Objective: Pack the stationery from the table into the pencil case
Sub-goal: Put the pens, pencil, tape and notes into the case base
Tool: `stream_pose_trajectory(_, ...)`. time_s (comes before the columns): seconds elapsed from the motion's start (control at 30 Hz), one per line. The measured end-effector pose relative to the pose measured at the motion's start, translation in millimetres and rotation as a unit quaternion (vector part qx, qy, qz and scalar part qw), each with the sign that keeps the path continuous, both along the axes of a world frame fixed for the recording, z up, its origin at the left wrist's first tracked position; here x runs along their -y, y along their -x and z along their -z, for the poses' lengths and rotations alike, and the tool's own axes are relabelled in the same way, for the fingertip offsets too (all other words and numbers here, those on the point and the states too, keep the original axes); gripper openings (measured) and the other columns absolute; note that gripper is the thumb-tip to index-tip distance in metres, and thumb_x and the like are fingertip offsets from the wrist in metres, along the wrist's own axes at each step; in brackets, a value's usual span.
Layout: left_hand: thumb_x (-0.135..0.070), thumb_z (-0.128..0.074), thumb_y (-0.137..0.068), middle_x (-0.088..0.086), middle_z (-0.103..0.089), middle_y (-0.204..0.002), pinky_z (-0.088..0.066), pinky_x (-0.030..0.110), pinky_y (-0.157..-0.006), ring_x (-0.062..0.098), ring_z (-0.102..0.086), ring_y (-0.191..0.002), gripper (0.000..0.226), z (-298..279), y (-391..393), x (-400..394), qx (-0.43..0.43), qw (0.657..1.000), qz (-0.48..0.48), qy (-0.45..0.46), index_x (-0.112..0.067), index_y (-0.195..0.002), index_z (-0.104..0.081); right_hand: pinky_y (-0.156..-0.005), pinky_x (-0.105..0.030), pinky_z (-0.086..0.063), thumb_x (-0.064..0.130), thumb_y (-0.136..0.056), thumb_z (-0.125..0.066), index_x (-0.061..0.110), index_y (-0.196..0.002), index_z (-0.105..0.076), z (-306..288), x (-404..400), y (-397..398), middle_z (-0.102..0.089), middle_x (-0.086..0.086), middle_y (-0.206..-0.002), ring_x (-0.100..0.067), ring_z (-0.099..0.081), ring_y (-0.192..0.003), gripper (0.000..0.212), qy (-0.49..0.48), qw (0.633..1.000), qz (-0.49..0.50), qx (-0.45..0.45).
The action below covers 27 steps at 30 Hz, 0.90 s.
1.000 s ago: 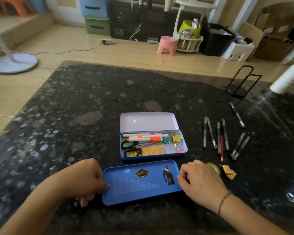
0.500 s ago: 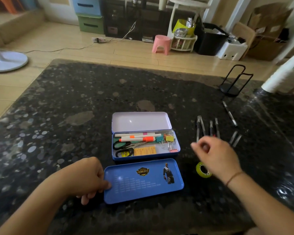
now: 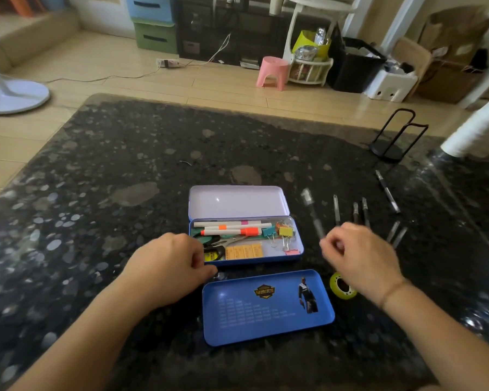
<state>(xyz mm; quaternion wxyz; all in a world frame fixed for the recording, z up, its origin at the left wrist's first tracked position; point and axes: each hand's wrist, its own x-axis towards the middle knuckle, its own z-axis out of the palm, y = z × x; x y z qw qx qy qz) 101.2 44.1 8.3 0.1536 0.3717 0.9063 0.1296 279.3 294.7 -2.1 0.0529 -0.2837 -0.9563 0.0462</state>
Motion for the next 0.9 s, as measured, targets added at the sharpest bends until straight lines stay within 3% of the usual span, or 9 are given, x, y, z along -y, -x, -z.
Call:
stream_pose_trajectory(0.13, -0.05, -0.065, -0.078, -0.01, -0.056, -0.056, -0.042, 0.024, -0.048, 0.006, -0.053, -0.053, 0.028, 1, -10, -6, -0.036, 0.978, 0.02, -0.203, -0.029, -0.065, -0.053, -0.049, -0.02, -0.036, 0.048, -0.084, -0.051, 0.033, -0.078, -0.06, 13, 40, -29, -0.053, 0.015, -0.075, -0.005, -0.048, -0.067, 0.018, -0.047, 0.963, -0.266, 0.019)
stream_pose_trajectory(0.2, -0.059, -0.06, -0.077, -0.015, -0.058, -0.07, -0.048, 0.024, -0.056, 0.003, -0.055, -0.064, 0.026, -1, -21, -10, -0.041, 0.965, 0.073, -0.247, -0.033, -0.079, -0.057, -0.047, -0.02, -0.031, 0.052, -0.082, -0.048, 0.034, -0.077, -0.061, 24, 45, -29, -0.054, 0.015, -0.073, -0.006, -0.049, -0.066, 0.023, -0.063, 0.953, -0.289, 0.061)
stream_pose_trajectory(0.27, -0.071, -0.051, -0.075, -0.02, -0.058, -0.098, -0.05, 0.025, -0.075, 0.0, -0.054, -0.088, 0.044, 1, -35, -15, -0.045, 0.967, 0.164, -0.19, -0.038, -0.102, -0.057, -0.048, -0.017, -0.025, 0.057, -0.082, -0.044, 0.034, -0.076, -0.061, 27, 45, -27, -0.053, 0.016, -0.072, -0.005, -0.049, -0.064, 0.029, -0.059, 0.959, -0.269, 0.063)
stream_pose_trajectory(0.33, -0.082, -0.045, -0.07, -0.021, -0.046, -0.125, -0.042, 0.029, -0.096, 0.004, -0.043, -0.113, 0.069, 5, -48, -20, -0.047, 0.964, 0.243, -0.099, -0.041, -0.126, -0.046, -0.05, -0.015, -0.029, 0.061, -0.085, -0.044, 0.035, -0.076, -0.059, 19, 35, -28, -0.053, 0.017, -0.072, -0.001, -0.047, -0.065, 0.031, -0.027, 0.98, -0.196, 0.029)
stream_pose_trajectory(0.4, -0.088, -0.042, -0.066, -0.022, -0.03, -0.138, -0.03, 0.031, -0.107, 0.006, -0.029, -0.124, 0.086, 10, -55, -24, -0.039, 0.959, 0.278, -0.044, -0.044, -0.139, -0.027, -0.053, -0.021, -0.041, 0.056, -0.087, -0.05, 0.032, -0.075, -0.058, 7, 6, -31, -0.056, 0.015, -0.072, -0.002, -0.05, -0.066, 0.028, 0.009, 0.999, -0.037, -0.023)
stream_pose_trajectory(0.47, -0.088, -0.044, -0.063, -0.022, -0.021, -0.143, -0.025, 0.032, -0.11, 0.007, -0.023, -0.128, 0.095, 14, -58, -25, -0.045, 0.954, 0.295, -0.032, -0.044, -0.142, -0.015, -0.056, -0.028, -0.048, 0.048, -0.088, -0.056, 0.03, -0.074, -0.057, 2, -37, -39, -0.059, 0.011, -0.07, -0.007, -0.056, -0.065, 0.023, 0.048, 0.988, 0.146, -0.017)
stream_pose_trajectory(0.53, -0.087, -0.047, -0.062, -0.02, -0.016, -0.146, -0.022, 0.033, -0.112, 0.009, -0.019, -0.131, 0.1, 19, -59, -23, -0.046, 0.953, 0.3, -0.021, -0.044, -0.143, -0.008, -0.063, -0.033, -0.052, 0.044, -0.088, -0.059, 0.027, -0.073, -0.057, 4, -71, -46, -0.062, 0.005, -0.072, -0.014, -0.058, -0.067, 0.023, 0.077, 0.961, 0.264, 0.039)
stream_pose_trajectory(0.77, -0.078, -0.051, -0.069, -0.017, -0.024, -0.147, -0.023, 0.034, -0.11, 0.012, -0.025, -0.13, 0.096, 30, -58, -30, -0.071, 0.954, 0.29, -0.015, -0.041, -0.145, -0.006, -0.063, -0.033, -0.052, 0.056, -0.084, -0.05, 0.02, -0.075, -0.063, 14, -89, -41, -0.065, -0.003, -0.073, -0.019, -0.062, -0.067, 0.039, 0.064, 0.925, 0.337, 0.164)
stream_pose_trajectory(0.9, -0.074, -0.052, -0.073, -0.017, -0.023, -0.149, -0.018, 0.036, -0.111, 0.012, -0.023, -0.131, 0.095, 32, -63, -36, -0.059, 0.954, 0.291, -0.03, -0.041, -0.146, -0.001, -0.061, -0.034, -0.052, 0.053, -0.077, -0.058, 0.019, -0.101, -0.054, 15, -94, -37, -0.061, -0.006, -0.086, -0.024, -0.061, -0.074, 0.041, 0.052, 0.916, 0.365, 0.158)
